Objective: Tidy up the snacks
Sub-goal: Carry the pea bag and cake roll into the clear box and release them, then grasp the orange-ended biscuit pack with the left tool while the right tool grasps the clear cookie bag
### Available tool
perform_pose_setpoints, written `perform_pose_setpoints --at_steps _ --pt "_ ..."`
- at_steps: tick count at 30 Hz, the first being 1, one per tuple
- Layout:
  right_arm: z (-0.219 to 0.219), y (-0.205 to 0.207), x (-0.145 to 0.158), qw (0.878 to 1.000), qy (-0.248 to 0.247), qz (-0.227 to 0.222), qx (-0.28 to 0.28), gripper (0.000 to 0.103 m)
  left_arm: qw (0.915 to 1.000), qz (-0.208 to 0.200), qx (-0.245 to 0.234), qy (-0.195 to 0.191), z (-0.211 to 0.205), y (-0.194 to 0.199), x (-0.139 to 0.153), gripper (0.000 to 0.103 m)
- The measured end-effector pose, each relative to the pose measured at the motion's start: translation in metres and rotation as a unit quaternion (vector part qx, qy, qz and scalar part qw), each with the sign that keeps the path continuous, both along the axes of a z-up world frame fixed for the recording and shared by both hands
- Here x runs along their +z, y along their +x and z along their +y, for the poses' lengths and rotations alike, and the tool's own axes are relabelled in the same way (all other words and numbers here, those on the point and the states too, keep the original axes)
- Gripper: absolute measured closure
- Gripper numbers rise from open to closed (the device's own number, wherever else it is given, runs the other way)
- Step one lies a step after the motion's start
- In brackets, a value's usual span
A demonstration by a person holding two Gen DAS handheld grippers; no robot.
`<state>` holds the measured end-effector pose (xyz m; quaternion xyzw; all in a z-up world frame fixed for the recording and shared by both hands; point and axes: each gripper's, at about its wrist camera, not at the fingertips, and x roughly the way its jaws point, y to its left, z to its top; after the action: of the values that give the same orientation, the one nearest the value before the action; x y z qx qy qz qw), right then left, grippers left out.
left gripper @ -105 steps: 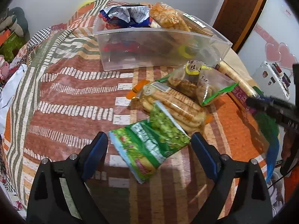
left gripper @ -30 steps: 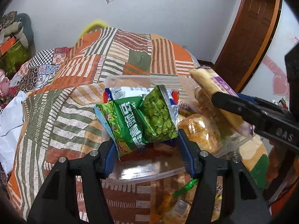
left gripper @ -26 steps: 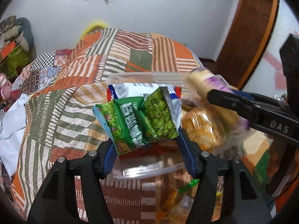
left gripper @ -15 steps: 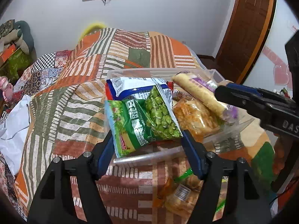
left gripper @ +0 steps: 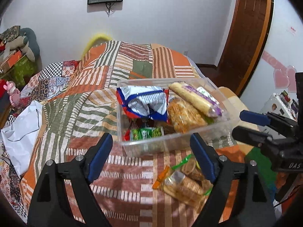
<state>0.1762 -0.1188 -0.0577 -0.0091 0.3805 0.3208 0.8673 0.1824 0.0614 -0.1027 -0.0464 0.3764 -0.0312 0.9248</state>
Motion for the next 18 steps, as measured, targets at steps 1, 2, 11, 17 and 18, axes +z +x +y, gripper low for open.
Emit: perform_pose_setpoints --at_steps 1,2,11,17,18 --pt "0.0 -0.002 -0.003 1.0 -0.002 0.004 0.002 0.038 1.0 0.002 -0.001 0.003 -0.001 -0.004 -0.002 0.017" --pt "0.002 -0.004 -0.009 1.0 -0.005 0.011 0.005 0.038 1.0 0.004 -0.002 0.006 -0.001 -0.007 -0.004 0.016" --pt "0.022 -0.002 -0.058 0.997 -0.033 0.073 0.022 0.037 0.9989 0.046 0.0 0.009 0.002 -0.028 -0.038 0.016" --pt "0.025 0.0 -0.078 0.994 -0.041 0.103 0.026 0.037 0.9971 0.076 0.002 -0.008 0.003 -0.031 -0.058 0.016" --pt "0.024 0.002 -0.081 0.993 -0.037 0.11 0.026 0.037 0.9968 0.079 0.001 -0.01 0.002 -0.031 -0.06 0.016"
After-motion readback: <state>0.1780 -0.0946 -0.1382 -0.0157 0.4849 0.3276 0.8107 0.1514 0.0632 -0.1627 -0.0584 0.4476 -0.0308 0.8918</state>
